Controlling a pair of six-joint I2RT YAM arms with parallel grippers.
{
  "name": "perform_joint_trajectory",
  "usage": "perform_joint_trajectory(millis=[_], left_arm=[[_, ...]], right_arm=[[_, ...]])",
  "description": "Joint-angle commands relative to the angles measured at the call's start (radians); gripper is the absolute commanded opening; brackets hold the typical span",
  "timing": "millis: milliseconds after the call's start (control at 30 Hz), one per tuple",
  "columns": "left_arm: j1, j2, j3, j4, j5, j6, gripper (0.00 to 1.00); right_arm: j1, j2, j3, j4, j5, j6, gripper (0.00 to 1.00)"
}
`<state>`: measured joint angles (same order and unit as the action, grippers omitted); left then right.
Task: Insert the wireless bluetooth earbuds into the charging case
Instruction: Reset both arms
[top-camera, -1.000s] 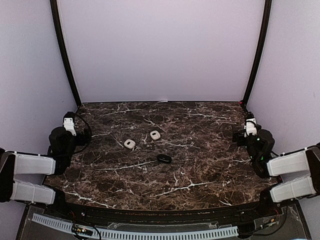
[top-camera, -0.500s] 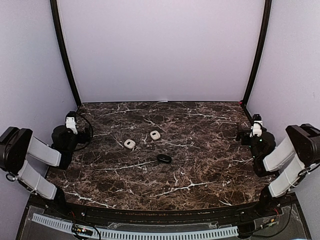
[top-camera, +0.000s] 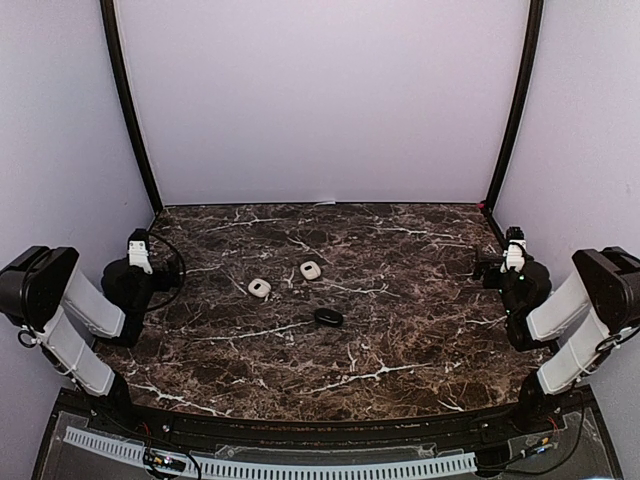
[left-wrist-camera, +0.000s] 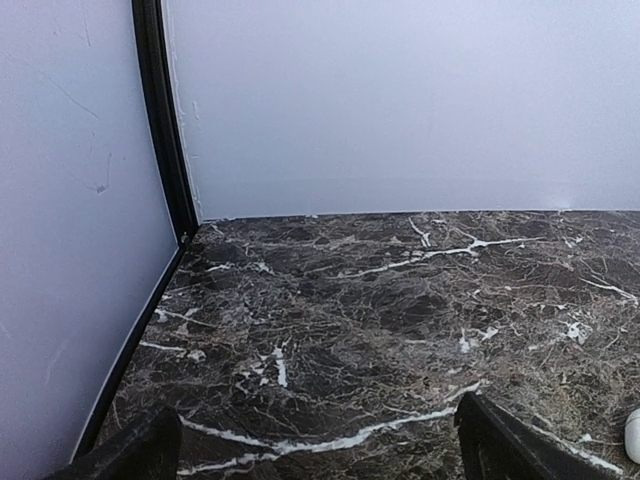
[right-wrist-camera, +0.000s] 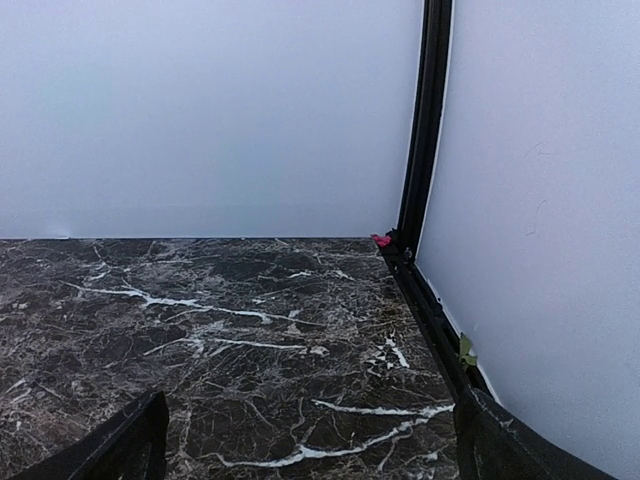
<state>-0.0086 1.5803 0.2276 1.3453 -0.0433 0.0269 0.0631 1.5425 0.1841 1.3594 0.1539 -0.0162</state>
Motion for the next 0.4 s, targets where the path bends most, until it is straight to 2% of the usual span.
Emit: perform_joint_trajectory(millis=[0, 367], left_arm=[[0.005, -0.004, -0.01, 0.063, 0.009, 0.0, 0.99], [0.005, -0.003, -0.01, 0.062, 0.008, 0.001, 0.99]], right_arm=[[-0.005, -0.001, 0.009, 0.02, -0.004, 0.012, 0.99], [-0.01, -0.002, 0.015, 0.006, -0.016, 0.014, 0.99]])
